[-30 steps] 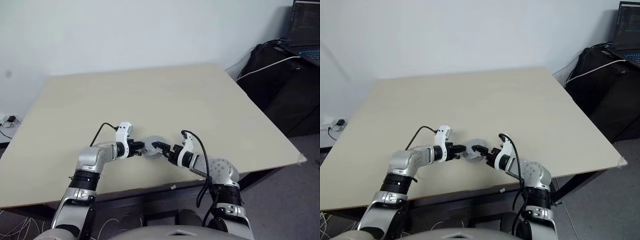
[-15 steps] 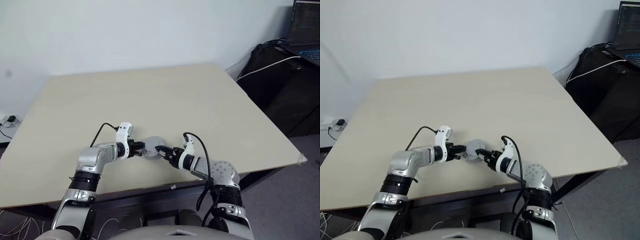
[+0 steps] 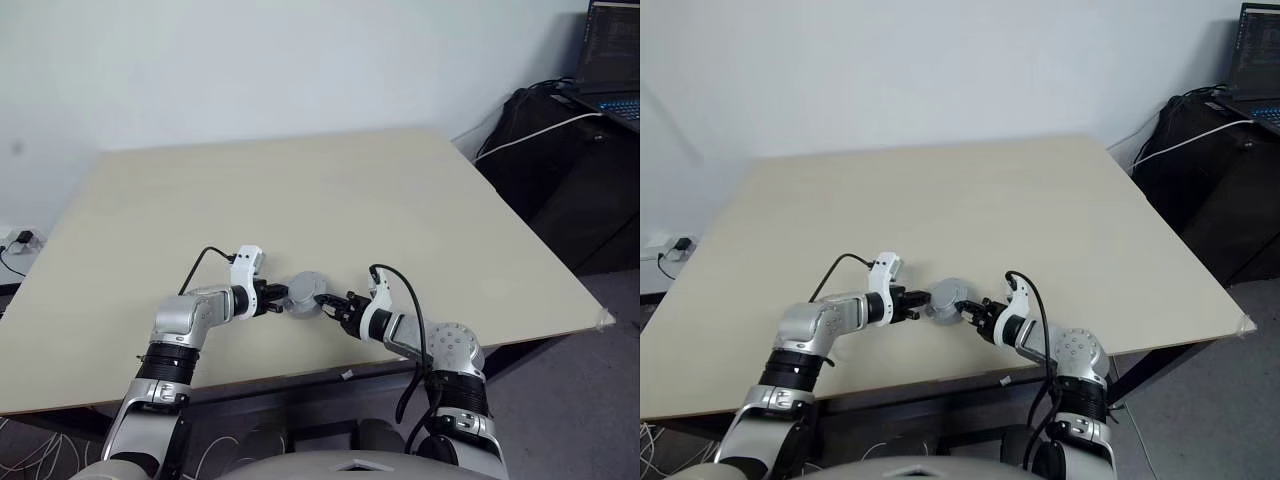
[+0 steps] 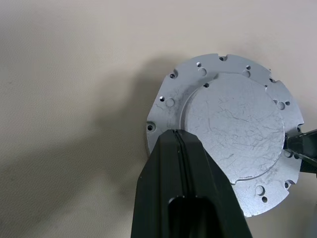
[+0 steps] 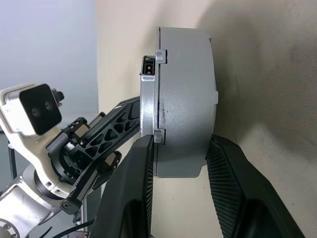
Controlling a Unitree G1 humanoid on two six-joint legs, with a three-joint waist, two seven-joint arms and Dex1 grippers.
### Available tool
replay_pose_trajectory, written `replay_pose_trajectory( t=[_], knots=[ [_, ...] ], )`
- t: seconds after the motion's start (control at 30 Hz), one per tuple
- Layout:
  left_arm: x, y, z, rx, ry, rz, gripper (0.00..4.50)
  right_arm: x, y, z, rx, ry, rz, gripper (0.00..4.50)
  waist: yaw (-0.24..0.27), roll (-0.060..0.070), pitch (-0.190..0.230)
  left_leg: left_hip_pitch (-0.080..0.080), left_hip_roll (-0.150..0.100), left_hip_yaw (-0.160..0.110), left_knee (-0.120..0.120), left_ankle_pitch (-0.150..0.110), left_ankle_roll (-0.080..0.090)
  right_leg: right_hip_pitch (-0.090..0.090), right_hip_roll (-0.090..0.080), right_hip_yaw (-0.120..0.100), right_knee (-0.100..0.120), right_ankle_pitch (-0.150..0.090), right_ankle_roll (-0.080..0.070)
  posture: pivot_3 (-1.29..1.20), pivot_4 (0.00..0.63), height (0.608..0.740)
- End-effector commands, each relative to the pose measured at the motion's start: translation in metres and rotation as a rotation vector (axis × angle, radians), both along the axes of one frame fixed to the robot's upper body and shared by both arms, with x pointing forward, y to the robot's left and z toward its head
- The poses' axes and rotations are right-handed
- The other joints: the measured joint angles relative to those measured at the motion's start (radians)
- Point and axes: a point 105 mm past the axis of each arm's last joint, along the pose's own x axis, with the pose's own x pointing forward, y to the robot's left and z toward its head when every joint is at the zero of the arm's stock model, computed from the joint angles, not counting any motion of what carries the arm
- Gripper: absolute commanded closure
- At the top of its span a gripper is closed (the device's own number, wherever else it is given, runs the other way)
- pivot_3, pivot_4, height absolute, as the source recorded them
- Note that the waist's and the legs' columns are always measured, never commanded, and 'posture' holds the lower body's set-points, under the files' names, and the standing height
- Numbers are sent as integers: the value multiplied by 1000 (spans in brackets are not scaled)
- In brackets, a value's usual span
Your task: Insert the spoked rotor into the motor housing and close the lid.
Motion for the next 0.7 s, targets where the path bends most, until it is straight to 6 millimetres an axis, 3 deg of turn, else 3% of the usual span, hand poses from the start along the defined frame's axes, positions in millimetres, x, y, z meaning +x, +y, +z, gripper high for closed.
replay_pose_trajectory(
  t=[0.03,0.23,0.47,0.6,0.7],
  knots=[
    [-11,-20,0,-64,26,-51,4500,-3,39,25,149,-55,47,3232,-1,0,0,0,0,0,0,0,0,0,0,0,0,0,0,0,0,740],
    [-13,-29,43,-272,-111,10,4500,-1,31,20,138,-44,7,3232,-2,0,1,-3,0,0,0,0,0,-3,0,0,0,0,0,0,0,740],
    [-41,-26,74,-494,-200,100,4500,-1,29,19,141,-42,-3,3237,-14,0,2,-9,2,6,-1,0,0,-9,0,4,1,1,-3,0,0,740],
    [-69,-19,73,-664,-157,173,4500,-1,27,22,161,-52,-11,3250,-15,0,3,-10,6,7,-1,0,0,-10,2,3,1,1,-5,0,0,740],
    [-86,-10,55,-771,-44,305,4500,2,26,27,186,-72,-26,3250,-14,0,4,-10,6,7,0,-1,0,-11,3,3,0,1,-6,0,0,740]
  ],
)
